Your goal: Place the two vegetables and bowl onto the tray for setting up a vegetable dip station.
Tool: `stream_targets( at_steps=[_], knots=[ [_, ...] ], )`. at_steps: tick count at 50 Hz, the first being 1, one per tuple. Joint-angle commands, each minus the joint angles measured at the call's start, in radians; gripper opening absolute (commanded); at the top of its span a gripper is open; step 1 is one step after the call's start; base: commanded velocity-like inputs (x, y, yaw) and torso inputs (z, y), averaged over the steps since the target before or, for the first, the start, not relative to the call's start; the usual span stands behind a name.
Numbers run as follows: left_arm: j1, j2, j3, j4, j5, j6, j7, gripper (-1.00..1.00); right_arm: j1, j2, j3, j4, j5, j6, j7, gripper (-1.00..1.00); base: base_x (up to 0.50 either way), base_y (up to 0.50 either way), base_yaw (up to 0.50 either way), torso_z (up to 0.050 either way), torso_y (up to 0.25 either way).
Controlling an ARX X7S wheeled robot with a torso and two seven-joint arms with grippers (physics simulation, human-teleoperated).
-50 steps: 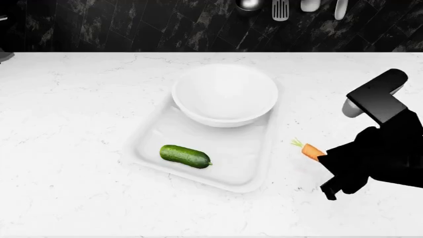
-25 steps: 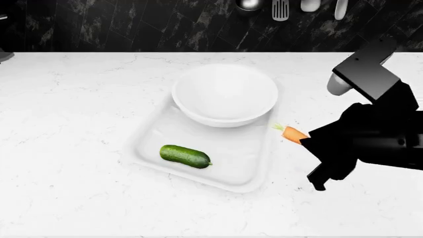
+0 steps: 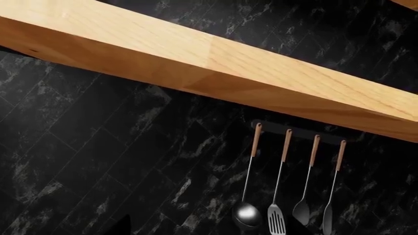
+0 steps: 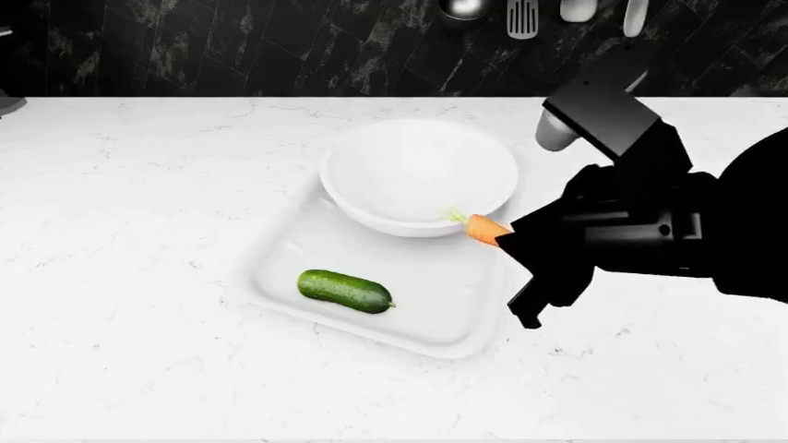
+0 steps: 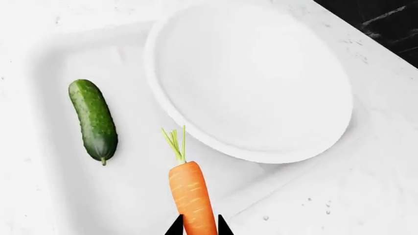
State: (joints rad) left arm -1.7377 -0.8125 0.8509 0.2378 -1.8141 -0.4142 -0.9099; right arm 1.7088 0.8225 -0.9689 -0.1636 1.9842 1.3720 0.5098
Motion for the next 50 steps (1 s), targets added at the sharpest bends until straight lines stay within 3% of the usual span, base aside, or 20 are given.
stream_targets(
  at_steps=[1,50],
  knots=[
    [0.0,-0.001,-0.003,0.002,0.001,-0.001,-0.001,1.0,-0.03,-0.063,0.004,0.025,-0.09,-0.024,-0.064,-1.0,0.0,0.0,0.0,0.0,0.0],
    [0.002,0.003,-0.012,0.0,0.003,-0.008,0.001,1.0,-0.11,-0.142,-0.025,0.062,-0.2,-0.11,-0.15,-1.0,0.0,0.0,0.0,0.0,0.0]
  ],
)
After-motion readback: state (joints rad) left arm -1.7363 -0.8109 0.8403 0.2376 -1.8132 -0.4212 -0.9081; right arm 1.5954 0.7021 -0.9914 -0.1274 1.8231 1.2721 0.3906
